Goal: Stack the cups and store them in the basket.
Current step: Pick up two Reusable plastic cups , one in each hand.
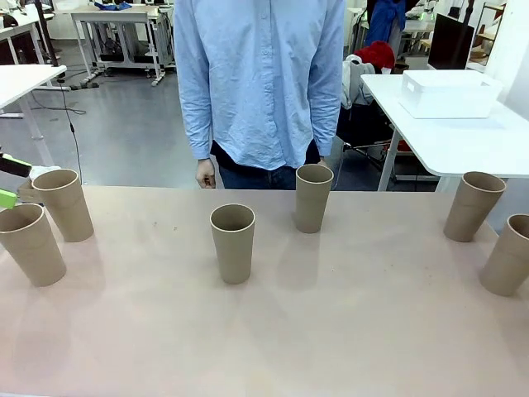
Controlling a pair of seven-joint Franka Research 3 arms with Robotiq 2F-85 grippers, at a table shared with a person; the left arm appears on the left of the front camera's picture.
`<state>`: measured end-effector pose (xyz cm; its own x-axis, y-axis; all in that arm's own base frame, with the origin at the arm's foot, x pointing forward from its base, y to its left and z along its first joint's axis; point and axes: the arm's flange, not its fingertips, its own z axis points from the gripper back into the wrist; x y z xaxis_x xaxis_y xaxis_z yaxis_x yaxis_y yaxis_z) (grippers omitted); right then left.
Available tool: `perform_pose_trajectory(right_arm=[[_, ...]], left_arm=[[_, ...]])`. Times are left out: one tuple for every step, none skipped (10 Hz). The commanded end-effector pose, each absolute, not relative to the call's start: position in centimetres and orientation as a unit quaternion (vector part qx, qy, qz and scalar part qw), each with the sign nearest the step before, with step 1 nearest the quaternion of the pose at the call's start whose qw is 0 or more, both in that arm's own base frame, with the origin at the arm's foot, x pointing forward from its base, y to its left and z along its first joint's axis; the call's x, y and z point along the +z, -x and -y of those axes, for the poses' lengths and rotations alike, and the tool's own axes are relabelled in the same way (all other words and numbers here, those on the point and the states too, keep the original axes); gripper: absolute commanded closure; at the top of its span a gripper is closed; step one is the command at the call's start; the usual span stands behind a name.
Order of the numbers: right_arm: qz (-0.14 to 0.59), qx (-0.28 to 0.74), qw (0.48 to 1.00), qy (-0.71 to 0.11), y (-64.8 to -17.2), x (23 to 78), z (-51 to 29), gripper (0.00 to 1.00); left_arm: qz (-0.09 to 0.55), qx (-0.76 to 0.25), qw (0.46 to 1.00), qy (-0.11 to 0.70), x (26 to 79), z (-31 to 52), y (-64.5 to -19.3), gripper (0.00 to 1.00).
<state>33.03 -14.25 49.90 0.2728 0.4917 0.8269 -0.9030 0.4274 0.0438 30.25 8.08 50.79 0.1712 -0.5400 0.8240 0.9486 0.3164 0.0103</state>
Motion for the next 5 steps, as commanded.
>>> perform_pose_trajectory(right_arm=[[0.4, 0.468, 0.74, -0.269, -33.15, 49.9, 14.28, 0.0], [0.4, 0.468, 0.74, -0.269, -33.15, 49.9, 14.28, 0.0], [0.4, 0.468, 0.74, -0.269, -33.15, 49.9, 14.28, 0.0], [0.4, 0.468, 0.74, -0.269, -33.15, 49.9, 14.28, 0.0], [0.4, 0.468, 0.74, -0.269, -33.15, 49.9, 14.28, 0.0]], left_arm=[[0.388, -0.52, 0.71, 0.273, 51.0, -7.98, -30.29, 0.0], [0.388, -0.52, 0.71, 0.273, 51.0, -7.98, -30.29, 0.0], [0.388, -0.52, 0.71, 0.273, 51.0, -7.98, -30.29, 0.0], [0.388, -0.52, 0.71, 0.273, 51.0, -7.98, -30.29, 0.0], [0.388, -0.52, 0.71, 0.273, 51.0, -7.98, -30.29, 0.0]])
